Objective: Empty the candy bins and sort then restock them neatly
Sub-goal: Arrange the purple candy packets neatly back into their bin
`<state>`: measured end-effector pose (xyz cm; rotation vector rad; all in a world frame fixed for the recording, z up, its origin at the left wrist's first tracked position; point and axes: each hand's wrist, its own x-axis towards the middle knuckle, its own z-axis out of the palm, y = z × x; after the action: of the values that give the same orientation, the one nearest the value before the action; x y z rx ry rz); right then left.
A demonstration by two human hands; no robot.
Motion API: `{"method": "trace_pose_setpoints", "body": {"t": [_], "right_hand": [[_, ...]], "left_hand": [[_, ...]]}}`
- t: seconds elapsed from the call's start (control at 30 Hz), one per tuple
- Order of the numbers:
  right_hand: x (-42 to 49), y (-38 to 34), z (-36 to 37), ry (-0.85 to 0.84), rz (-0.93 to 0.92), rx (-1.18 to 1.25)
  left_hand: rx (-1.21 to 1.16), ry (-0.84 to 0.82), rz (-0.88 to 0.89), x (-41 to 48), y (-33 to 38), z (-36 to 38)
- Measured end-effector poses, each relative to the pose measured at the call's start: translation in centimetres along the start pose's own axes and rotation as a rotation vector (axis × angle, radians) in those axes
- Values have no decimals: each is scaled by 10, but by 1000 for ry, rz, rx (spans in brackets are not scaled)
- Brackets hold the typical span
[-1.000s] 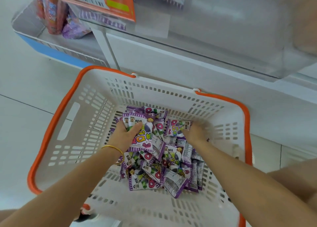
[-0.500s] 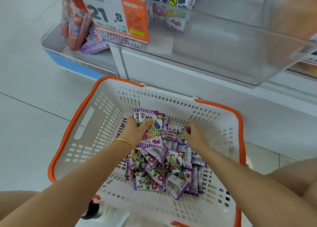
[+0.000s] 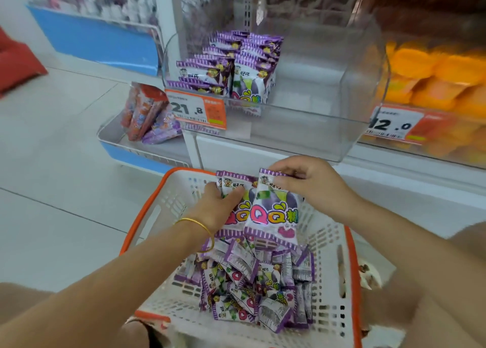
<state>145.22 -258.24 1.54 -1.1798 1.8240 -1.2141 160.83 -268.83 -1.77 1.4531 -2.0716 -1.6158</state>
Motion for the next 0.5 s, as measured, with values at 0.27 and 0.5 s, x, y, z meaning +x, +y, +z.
{"method": "trace_pose_setpoints", "body": {"t": [0.27,0.5], "right_hand": [[9,2,27,166,-259,-351],[8,-10,26,198,60,73]], "left_hand": [[-327,-153,-48,-12,10,6],[-388,-122,102,-6,20,-3]]}}
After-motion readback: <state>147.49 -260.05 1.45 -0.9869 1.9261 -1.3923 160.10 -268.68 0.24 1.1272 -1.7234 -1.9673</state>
